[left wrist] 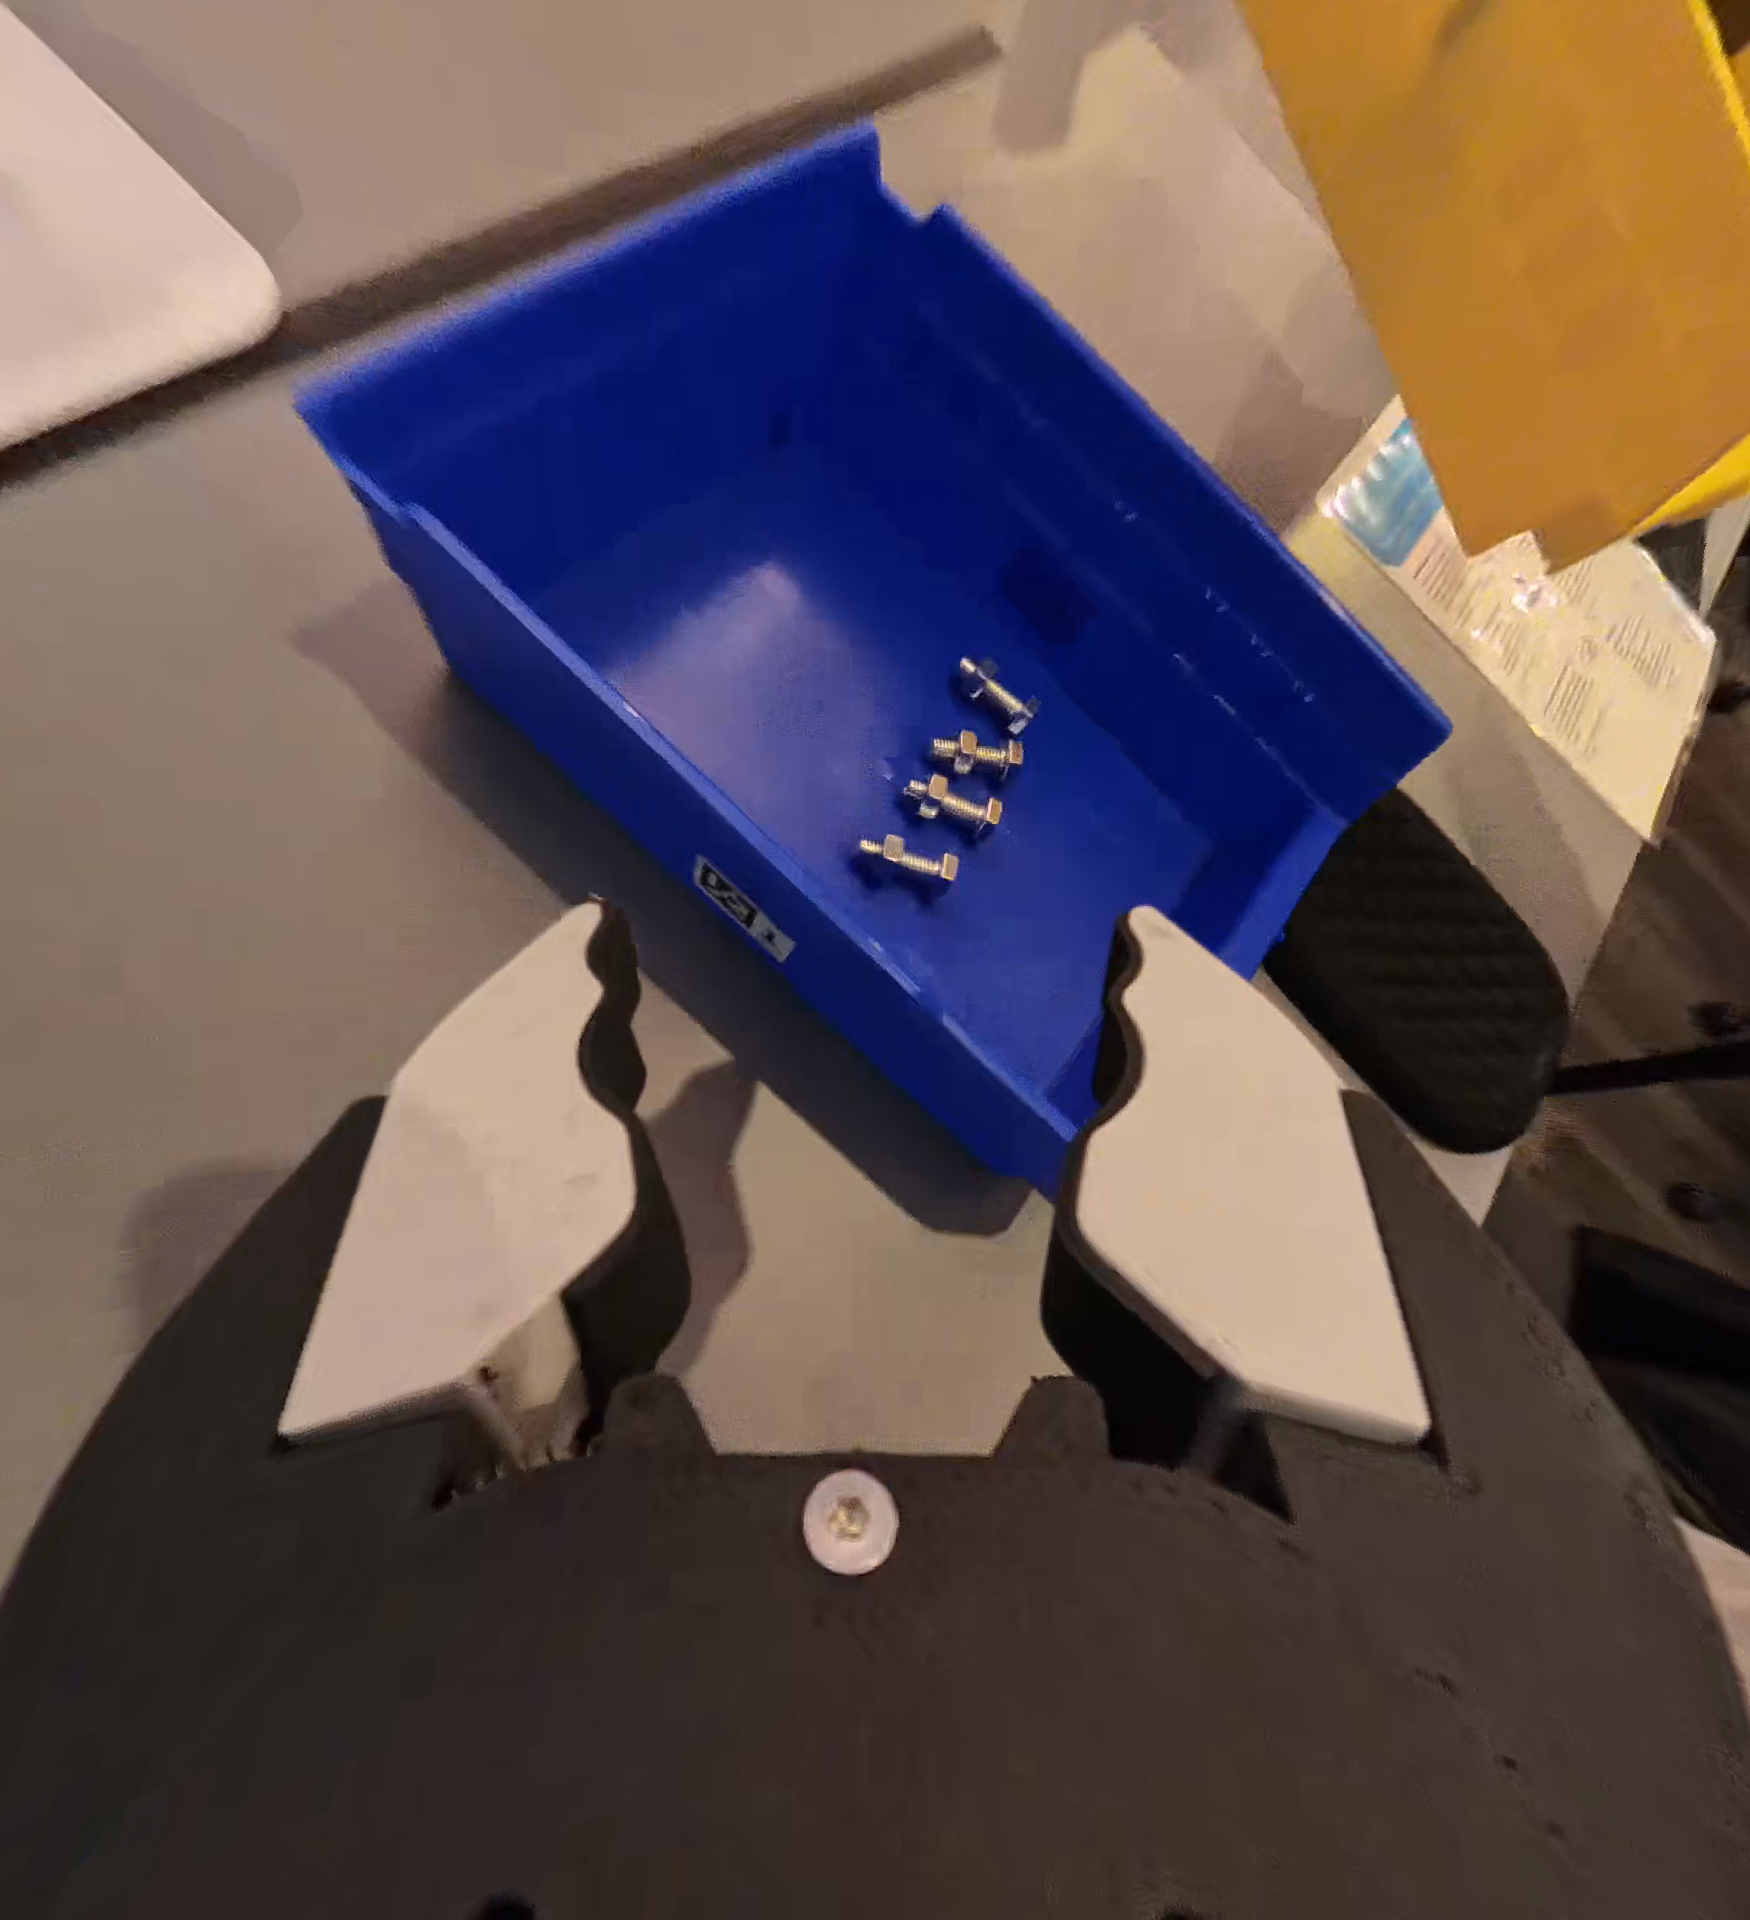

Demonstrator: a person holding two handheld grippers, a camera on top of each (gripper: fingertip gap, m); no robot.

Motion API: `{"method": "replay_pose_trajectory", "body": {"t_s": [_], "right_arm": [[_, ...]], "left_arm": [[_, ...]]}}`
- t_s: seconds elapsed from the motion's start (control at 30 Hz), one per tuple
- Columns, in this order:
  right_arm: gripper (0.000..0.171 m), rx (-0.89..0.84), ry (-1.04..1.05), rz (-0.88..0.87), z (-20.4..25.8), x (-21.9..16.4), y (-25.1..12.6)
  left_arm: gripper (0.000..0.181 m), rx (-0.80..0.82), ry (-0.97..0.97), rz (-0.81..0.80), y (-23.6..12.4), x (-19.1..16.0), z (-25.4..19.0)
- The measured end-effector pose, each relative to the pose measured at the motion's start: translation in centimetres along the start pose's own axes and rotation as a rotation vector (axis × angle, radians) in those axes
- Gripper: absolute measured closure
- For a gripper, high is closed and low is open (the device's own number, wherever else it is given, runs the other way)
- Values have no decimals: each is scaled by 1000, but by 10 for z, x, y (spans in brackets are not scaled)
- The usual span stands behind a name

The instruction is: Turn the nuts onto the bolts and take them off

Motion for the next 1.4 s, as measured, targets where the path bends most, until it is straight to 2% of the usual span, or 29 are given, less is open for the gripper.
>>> {"method": "replay_pose_trajectory", "body": {"t_s": [0.07, 0.2, 0.3, 0.37, 0.5, 0.63, 0.77, 0.93, 1.07, 1.2, 1.3, 1.37, 1.4], "right_arm": [[166, -3, 27, 5, -15, -11, 22], [166, 88, 20, 48, -19, -24, 62], [166, 102, -22, 68, -14, -27, 80], [166, 89, -56, 72, -10, -27, 86], [166, 78, -97, 67, -6, -27, 94], [166, 73, -105, 69, -4, -27, 99], [166, 65, -109, 71, -3, -28, 99], [166, 77, -105, 59, 1, -28, 100], [167, 94, -107, 69, 11, -24, 105], [167, 109, -123, 64, 26, -17, 108], [167, 110, -143, 56, 41, -9, 110], [167, 115, -161, 55, 53, -5, 112], [167, 121, -172, 56, 60, -3, 113]], "left_arm": [[96, 27, -20, 73, 23, -2, 6], [94, 260, 159, 225, 51, -7, 4], [90, 390, 233, 284, 55, -6, 1], [83, 523, 350, 299, 51, -4, -3], [90, 667, 491, 312, 51, -2, -17], [91, 781, 559, 339, 56, 3, -21], [93, 812, 565, 354, 57, 4, -24], [93, 721, 447, 335, 56, 5, -13], [97, 432, 106, 386, 60, 2, 14], [122, 125, -142, 524, 72, -1, 26], [142, 11, -224, 607, 77, 1, 28], [165, -63, -286, 655, 78, 4, 30], [167, -61, -299, 681, 77, 5, 34]]}}
Point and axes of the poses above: each gripper's, where its closed fingertips meet, y out along the fingers, x out of its top, z = x × y across the jaws, the point moved 9 cm from there along -y, back along the fingers, and after that the axes turned 3 degrees about y, right-handed, at the moved point
